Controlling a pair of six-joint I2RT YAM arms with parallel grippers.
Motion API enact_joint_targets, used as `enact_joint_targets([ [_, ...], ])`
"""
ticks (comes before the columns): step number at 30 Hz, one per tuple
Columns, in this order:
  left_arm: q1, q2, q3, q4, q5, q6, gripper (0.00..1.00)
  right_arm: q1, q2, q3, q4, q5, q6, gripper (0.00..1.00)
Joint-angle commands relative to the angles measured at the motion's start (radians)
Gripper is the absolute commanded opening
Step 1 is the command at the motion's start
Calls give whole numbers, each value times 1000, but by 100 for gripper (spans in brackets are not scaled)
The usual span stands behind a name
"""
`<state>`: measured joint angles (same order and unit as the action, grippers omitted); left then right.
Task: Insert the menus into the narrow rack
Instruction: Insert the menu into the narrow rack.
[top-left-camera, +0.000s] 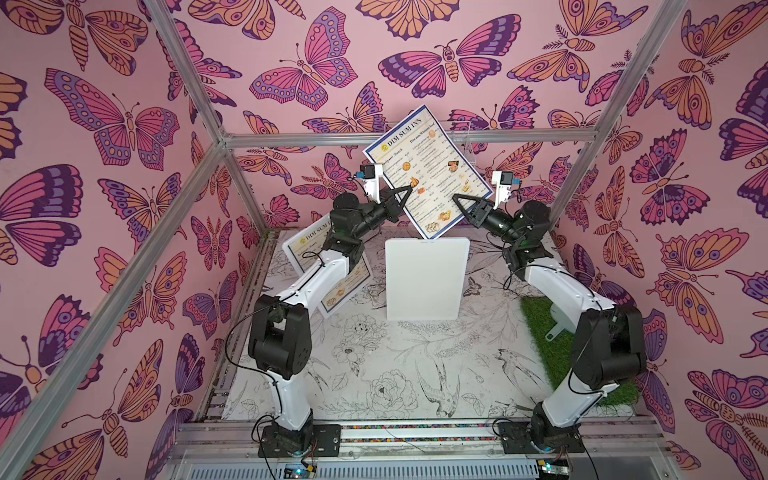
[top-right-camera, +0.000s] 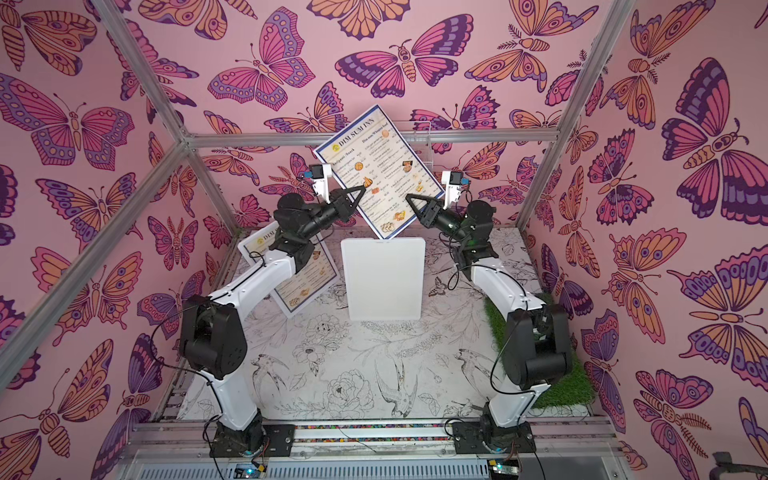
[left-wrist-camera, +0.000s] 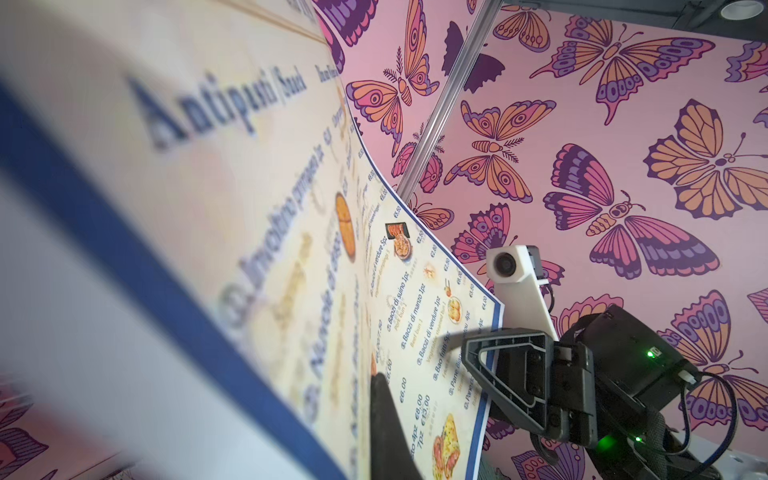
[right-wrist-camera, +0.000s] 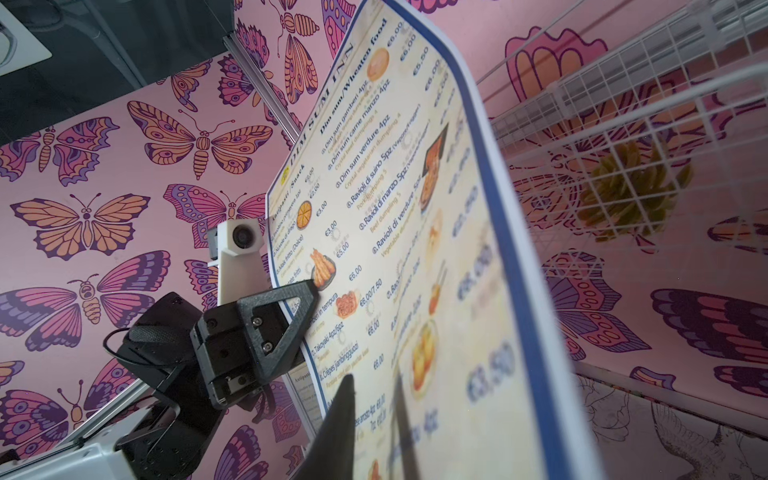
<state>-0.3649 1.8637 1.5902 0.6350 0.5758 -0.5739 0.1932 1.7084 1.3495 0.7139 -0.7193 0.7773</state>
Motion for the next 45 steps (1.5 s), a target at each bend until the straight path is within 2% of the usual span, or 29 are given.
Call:
enact_joint_targets([
  [1, 7, -50, -22, 28, -8, -1, 2, 13, 2, 19, 3, -16, -18, 23],
  [26, 17, -127, -117, 18, -14, 37, 2, 38, 2, 7, 7, -18, -24, 24],
  [32, 29, -138, -137, 20, -2, 38, 2, 39, 6, 7, 14, -16, -21, 30],
  [37, 36, -141, -148, 20, 14, 47, 2, 39, 8, 10, 13, -19, -23, 41],
  [45, 55, -130, -130, 19, 75, 61, 2, 39, 1, 11, 2, -28, -38, 51],
])
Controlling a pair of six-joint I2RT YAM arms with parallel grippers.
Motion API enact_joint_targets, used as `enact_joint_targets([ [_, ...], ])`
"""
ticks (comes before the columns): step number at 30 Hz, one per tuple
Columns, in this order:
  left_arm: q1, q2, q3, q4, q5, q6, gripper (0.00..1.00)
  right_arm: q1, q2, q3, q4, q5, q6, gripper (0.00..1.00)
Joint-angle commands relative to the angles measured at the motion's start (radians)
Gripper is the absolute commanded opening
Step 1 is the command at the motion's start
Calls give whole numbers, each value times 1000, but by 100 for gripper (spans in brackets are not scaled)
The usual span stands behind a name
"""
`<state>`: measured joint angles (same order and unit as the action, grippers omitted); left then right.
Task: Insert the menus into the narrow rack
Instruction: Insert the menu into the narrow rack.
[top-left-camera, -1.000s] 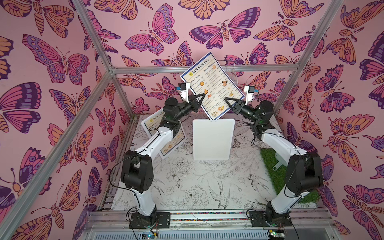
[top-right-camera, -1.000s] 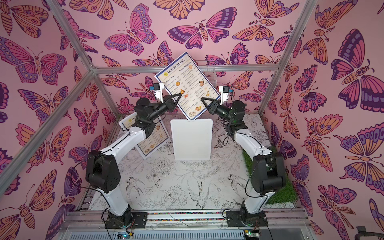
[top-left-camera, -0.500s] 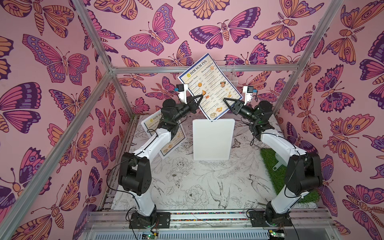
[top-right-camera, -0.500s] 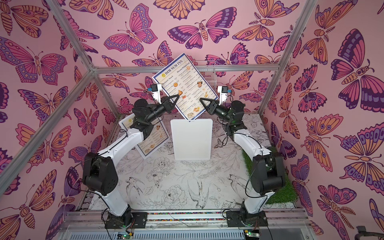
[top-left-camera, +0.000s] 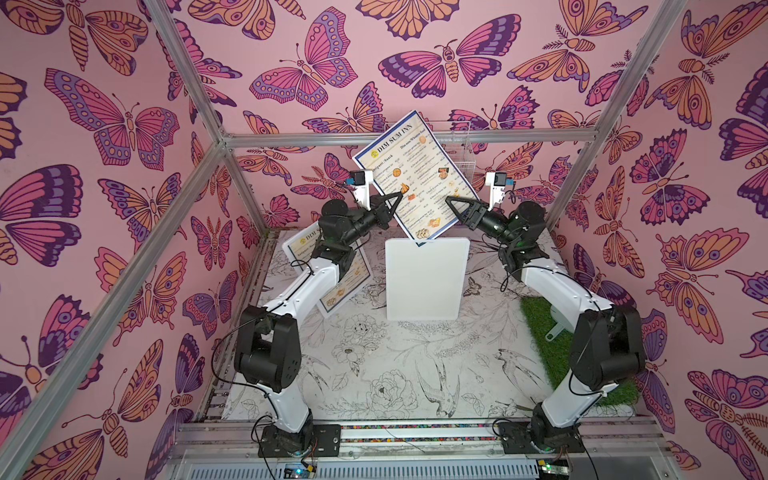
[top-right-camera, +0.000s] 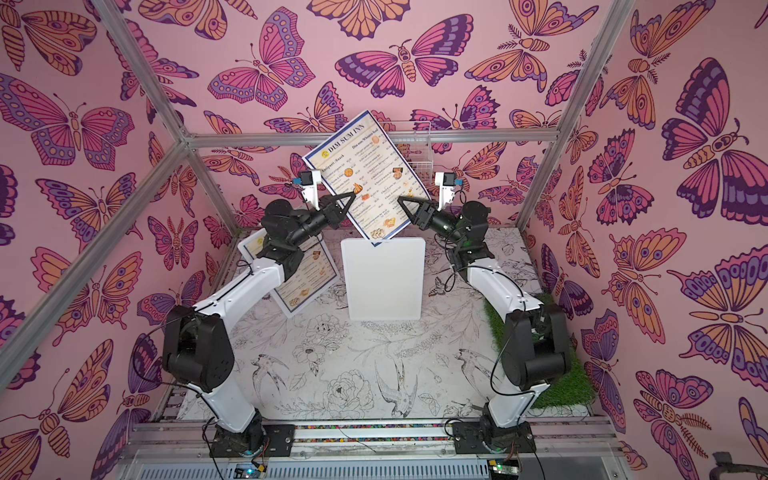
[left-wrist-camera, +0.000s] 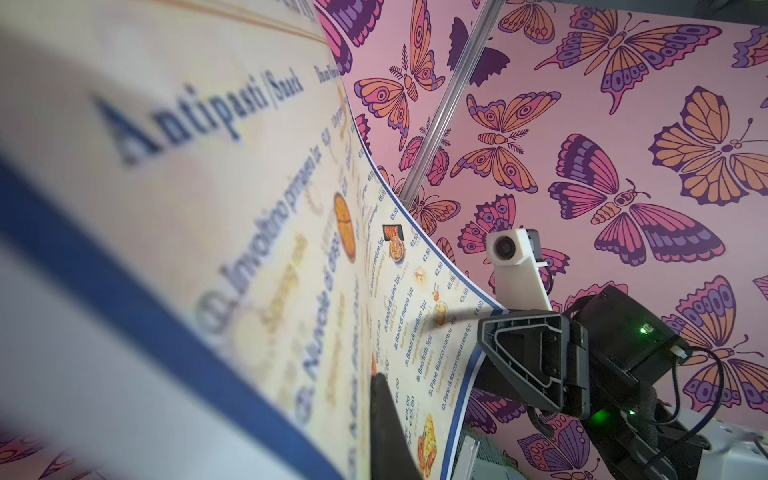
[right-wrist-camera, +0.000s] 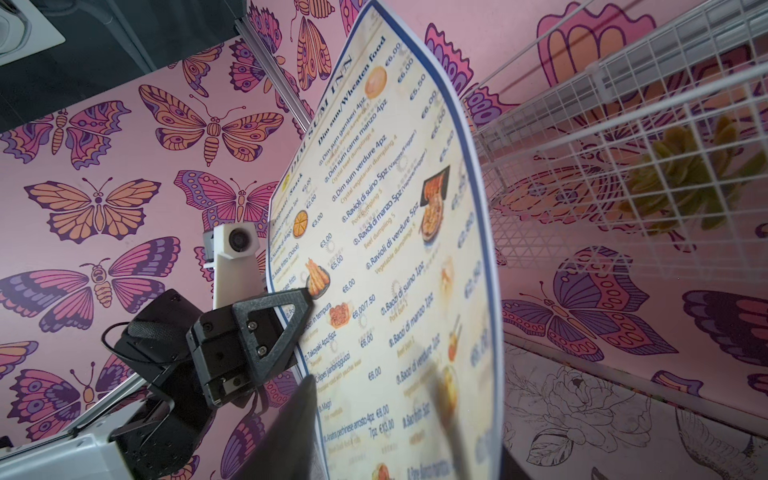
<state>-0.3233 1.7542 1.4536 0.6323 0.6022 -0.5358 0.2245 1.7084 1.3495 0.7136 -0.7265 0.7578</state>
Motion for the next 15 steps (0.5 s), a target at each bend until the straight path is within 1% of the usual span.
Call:
enact_joint_targets([
  [1, 16, -20, 8, 19, 53, 24, 2, 8, 0, 12, -1, -22, -23, 52],
  [4, 21, -18, 11, 13, 69, 30, 2, 7, -6, 13, -9, -23, -32, 54],
  [15, 39, -21, 22, -16, 129, 53, 2, -14, -39, 11, -70, -11, -84, 74],
])
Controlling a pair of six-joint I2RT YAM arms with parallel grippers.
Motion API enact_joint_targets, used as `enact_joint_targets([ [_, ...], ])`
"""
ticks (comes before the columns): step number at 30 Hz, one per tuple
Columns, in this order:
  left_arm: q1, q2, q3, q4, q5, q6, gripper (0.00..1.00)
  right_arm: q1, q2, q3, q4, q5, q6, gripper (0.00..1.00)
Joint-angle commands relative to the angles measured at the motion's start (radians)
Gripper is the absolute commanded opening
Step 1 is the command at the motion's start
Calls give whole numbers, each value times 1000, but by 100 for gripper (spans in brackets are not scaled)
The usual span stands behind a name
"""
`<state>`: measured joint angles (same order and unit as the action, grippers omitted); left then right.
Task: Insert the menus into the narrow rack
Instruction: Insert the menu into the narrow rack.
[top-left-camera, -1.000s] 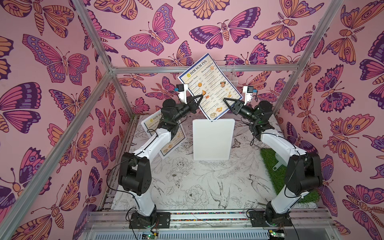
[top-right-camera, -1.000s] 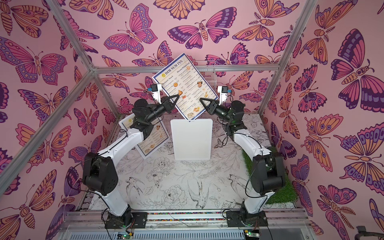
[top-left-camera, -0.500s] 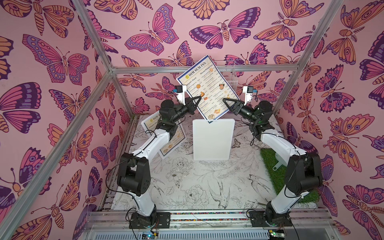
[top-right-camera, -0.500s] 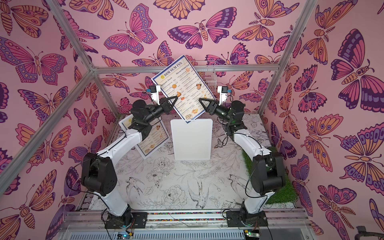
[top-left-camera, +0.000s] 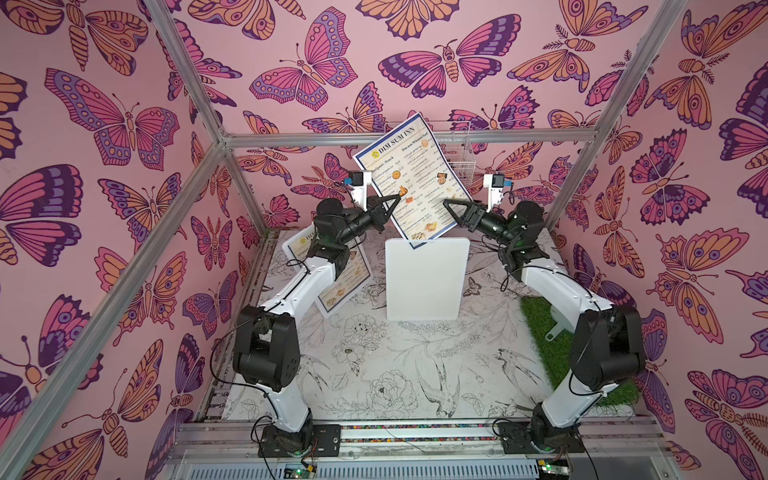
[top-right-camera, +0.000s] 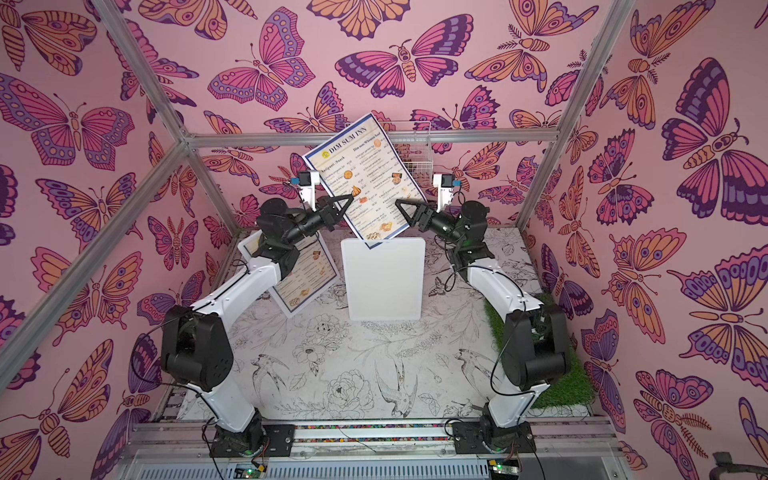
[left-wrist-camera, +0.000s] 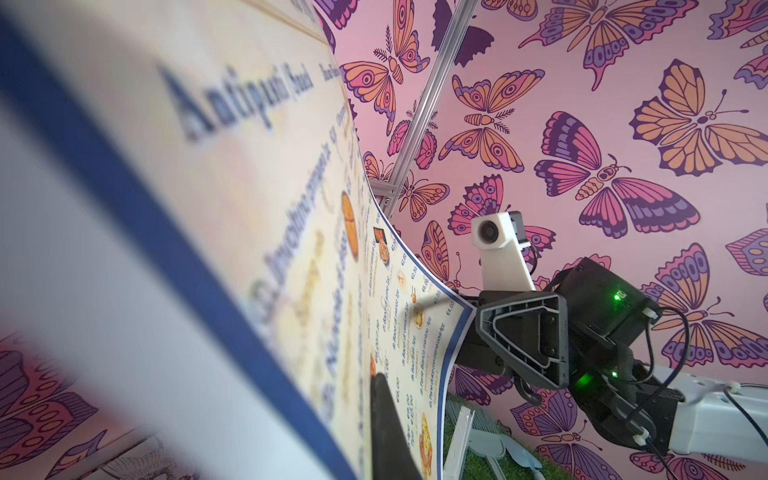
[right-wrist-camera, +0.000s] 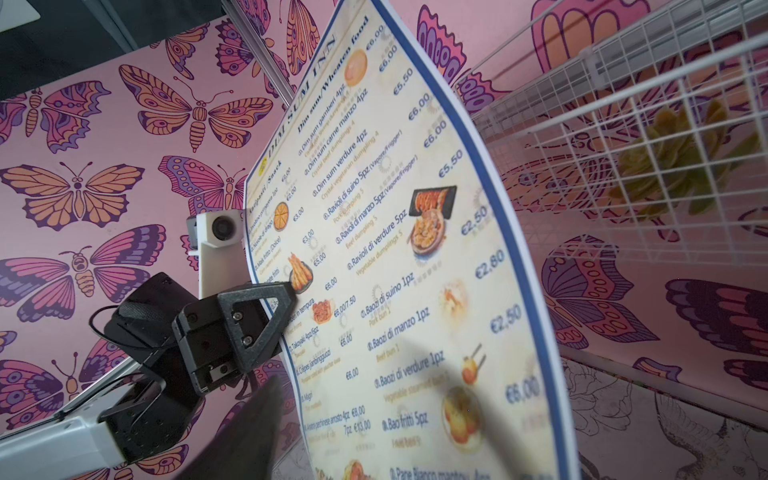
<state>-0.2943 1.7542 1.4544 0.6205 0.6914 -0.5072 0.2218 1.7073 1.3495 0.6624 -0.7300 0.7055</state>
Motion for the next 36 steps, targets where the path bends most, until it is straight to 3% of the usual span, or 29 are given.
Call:
enact_joint_targets([
  [1, 12, -21, 24, -5, 45, 25, 2, -14, -40, 11, -21, -7, -32, 76],
  [21, 38, -20, 65, -65, 178, 64, 2, -57, -103, 3, -151, 21, -137, 81],
  [36, 51, -8, 110, -104, 254, 78, 2, -81, -109, 61, -315, -28, -215, 81],
])
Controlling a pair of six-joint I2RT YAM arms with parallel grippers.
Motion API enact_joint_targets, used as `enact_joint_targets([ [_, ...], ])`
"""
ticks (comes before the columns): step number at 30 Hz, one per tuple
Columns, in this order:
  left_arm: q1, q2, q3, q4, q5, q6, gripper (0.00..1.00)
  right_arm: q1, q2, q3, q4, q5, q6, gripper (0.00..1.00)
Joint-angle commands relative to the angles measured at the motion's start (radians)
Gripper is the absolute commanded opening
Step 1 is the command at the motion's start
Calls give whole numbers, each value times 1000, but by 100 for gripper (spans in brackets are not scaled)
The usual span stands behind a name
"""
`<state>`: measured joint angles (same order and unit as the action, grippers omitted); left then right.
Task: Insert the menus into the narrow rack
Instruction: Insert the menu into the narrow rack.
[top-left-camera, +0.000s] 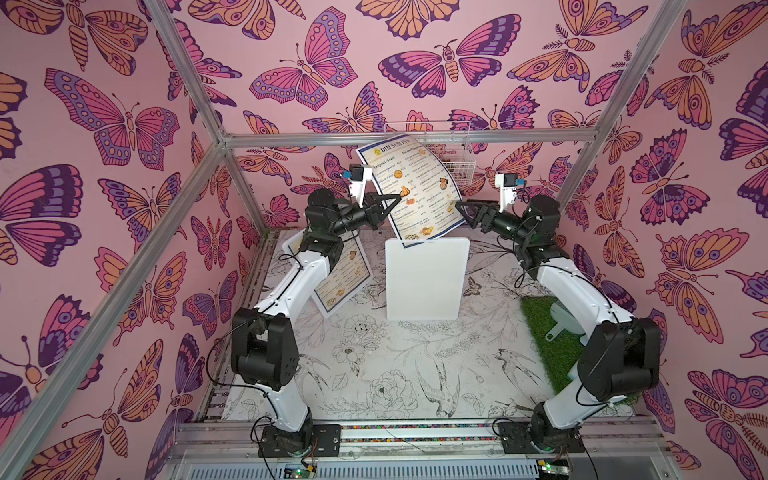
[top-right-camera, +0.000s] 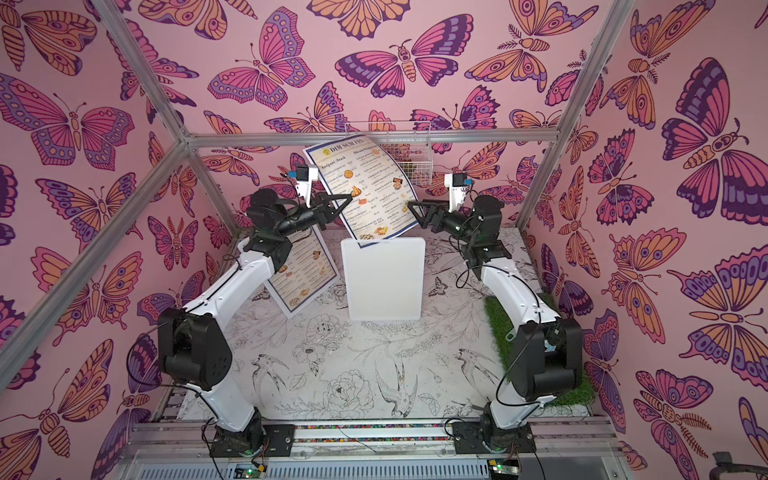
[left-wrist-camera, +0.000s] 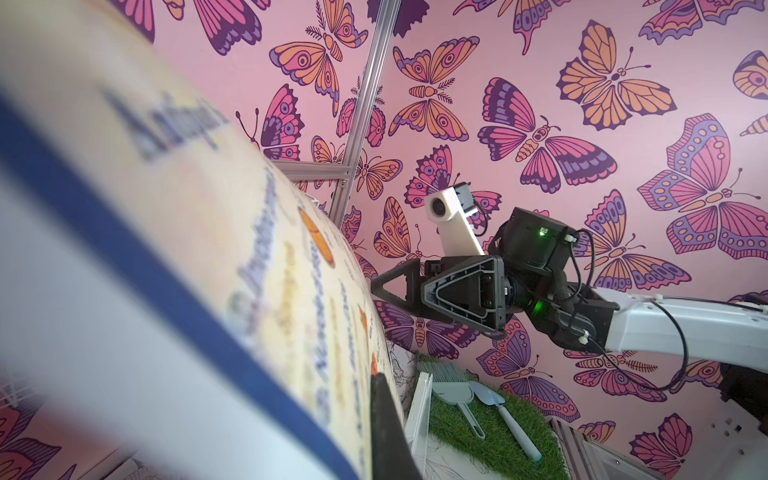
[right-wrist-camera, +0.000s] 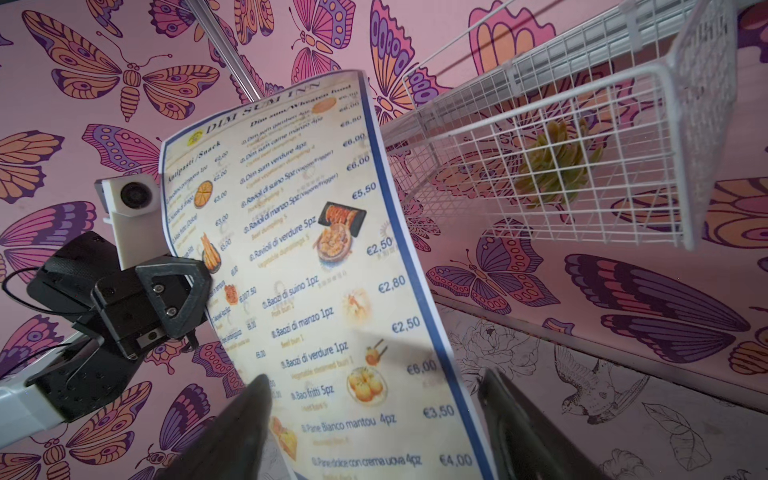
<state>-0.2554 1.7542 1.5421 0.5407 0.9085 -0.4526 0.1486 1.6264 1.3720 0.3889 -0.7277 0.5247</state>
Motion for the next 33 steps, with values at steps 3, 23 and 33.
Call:
enact_joint_targets([
  [3, 16, -7, 26, -41, 42, 32, 2, -10, -21, 57, -65, -52, -43, 81],
  [23, 53, -14, 30, -127, 110, 85, 2, -12, 59, 199, -287, -139, -119, 81],
  [33, 48, 14, 63, -75, 124, 16, 0, -11, 194, 341, -342, -251, -105, 96],
])
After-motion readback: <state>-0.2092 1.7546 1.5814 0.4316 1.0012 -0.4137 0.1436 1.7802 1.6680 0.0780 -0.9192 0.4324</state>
